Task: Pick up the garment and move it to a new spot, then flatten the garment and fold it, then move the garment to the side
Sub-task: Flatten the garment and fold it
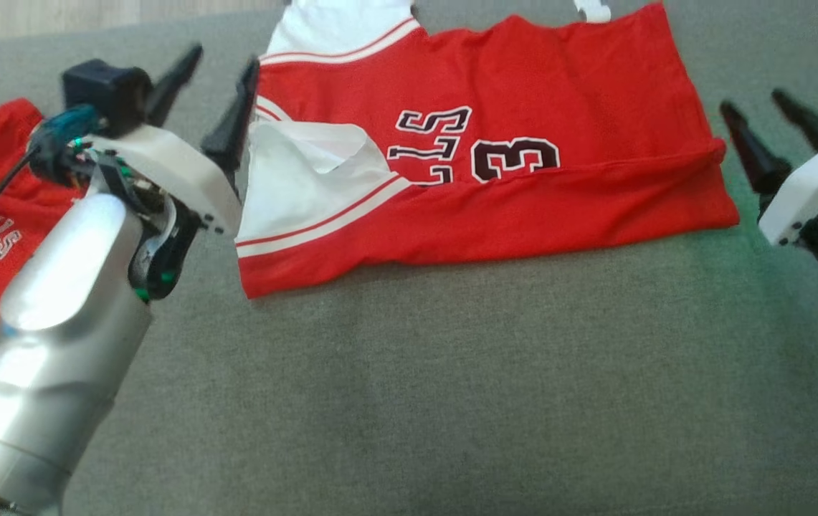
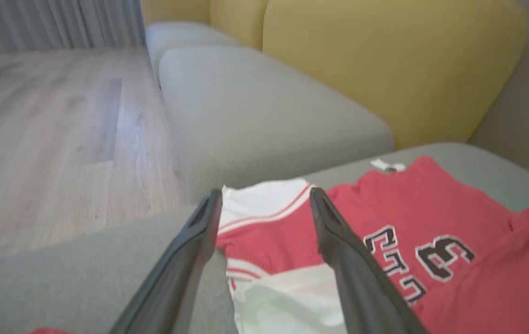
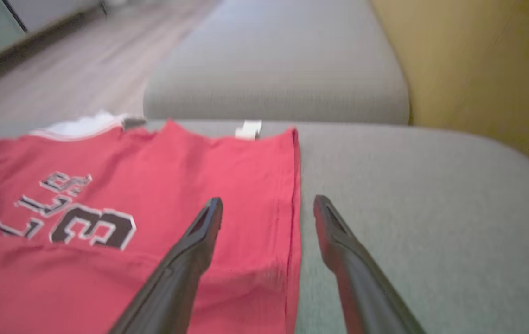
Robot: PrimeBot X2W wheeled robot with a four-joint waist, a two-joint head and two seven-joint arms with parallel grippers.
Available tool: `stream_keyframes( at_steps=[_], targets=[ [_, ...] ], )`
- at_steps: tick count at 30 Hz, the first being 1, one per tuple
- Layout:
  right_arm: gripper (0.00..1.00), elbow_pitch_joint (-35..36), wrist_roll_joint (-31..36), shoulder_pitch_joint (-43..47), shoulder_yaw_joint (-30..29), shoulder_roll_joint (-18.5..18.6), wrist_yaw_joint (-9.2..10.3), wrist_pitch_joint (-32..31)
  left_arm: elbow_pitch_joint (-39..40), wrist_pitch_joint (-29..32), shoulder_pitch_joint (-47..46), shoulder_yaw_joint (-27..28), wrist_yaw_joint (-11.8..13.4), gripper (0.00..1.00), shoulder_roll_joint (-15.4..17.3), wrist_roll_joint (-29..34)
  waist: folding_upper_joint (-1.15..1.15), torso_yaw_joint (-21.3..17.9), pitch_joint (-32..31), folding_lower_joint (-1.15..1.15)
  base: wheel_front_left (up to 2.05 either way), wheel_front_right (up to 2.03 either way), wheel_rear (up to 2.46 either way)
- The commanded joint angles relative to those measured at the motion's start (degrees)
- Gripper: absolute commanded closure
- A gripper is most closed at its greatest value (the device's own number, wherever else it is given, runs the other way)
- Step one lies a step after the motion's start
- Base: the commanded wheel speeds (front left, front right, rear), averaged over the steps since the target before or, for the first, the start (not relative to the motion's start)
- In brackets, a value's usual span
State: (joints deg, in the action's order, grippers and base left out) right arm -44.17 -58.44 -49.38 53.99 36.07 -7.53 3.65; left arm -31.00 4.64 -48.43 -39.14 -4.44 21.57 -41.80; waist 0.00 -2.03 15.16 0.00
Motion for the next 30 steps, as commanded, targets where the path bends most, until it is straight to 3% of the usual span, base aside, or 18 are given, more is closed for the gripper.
stream_keyframes(
  at_steps=[1, 4, 7, 9, 10, 11, 13, 16, 18, 23, 30],
  targets=[
    [0.00, 0.0, 1.4, -0.4, -1.5, 0.3, 0.04, 5.3, 1.8, -5.0, -2.7, 3.8, 1.3, 0.00, 1.0, 0.7, 0.00, 0.2, -1.4, 0.00, 0.00, 0.00, 0.00],
    [0.00, -0.4, 2.1, -0.1, -5.0, -1.1, 0.04, 10.3, 2.9, -12.6, -0.6, 5.7, 2.8, 0.00, -0.4, 0.8, 0.00, 0.2, -3.2, 0.00, 0.00, 0.00, 0.00],
    [0.00, 1.0, 6.1, 0.5, -11.4, -2.2, 0.04, 11.3, 4.8, -17.8, 2.6, 7.7, 4.7, 0.00, -1.5, 0.9, 0.00, 0.2, -4.9, 0.00, 0.00, 0.00, 0.00],
    [0.00, 4.4, 11.4, 2.7, -18.8, -3.3, 0.04, 11.3, 6.5, -19.1, 5.1, 9.0, 8.0, 0.00, -1.6, 3.2, 0.00, 0.1, -5.9, 0.00, 0.00, 0.00, 0.00],
    [0.00, 4.4, 11.4, 2.7, -18.8, -3.3, 0.04, 11.3, 6.5, -19.1, 5.1, 9.0, 8.0, 0.00, -1.6, 3.2, 0.00, 0.1, -5.9, 0.00, 0.00, 0.00, 0.00],
    [0.00, 6.2, 14.5, 4.6, -22.6, -4.2, 0.04, 11.3, 7.7, -19.4, 6.8, 10.0, 9.5, 0.00, -2.2, 3.9, 0.00, 0.0, -6.4, 0.00, 0.00, 0.00, 0.00],
    [0.00, 10.3, 20.8, 9.3, -29.9, -6.6, 0.04, 11.3, 11.5, -19.6, 10.5, 12.3, 11.5, 0.00, -3.3, 6.2, 0.00, -0.1, -7.1, 0.00, 0.00, 0.00, 0.00],
    [0.00, 16.5, 29.0, 17.4, -40.3, -11.8, 0.04, 11.3, 17.1, -19.6, 17.1, 15.6, 12.7, 0.00, -5.6, 10.3, 0.00, 0.0, -8.1, 0.00, 0.00, 0.00, 0.00],
    [0.00, 21.8, 36.1, 25.0, -45.6, -17.0, 0.04, 11.3, 19.6, -19.6, 23.4, 18.2, 12.4, 0.00, -8.0, 13.6, 0.00, 0.1, -8.9, 0.00, 0.00, 0.00, 0.00],
    [0.00, 26.2, 42.2, 33.7, -49.7, -23.9, 0.04, 11.3, 19.6, -19.6, 31.3, 21.6, 10.7, 0.00, -11.8, 17.8, 0.00, -0.2, -9.7, 0.00, 0.00, 0.00, 0.00],
    [0.00, 28.0, 45.4, 37.1, -51.2, -27.7, 0.04, 11.3, 16.8, -19.6, 34.3, 25.5, 7.4, 0.00, -16.2, 22.0, 0.00, -1.2, -9.2, 0.00, 0.00, 0.00, 0.00]
  ],
)
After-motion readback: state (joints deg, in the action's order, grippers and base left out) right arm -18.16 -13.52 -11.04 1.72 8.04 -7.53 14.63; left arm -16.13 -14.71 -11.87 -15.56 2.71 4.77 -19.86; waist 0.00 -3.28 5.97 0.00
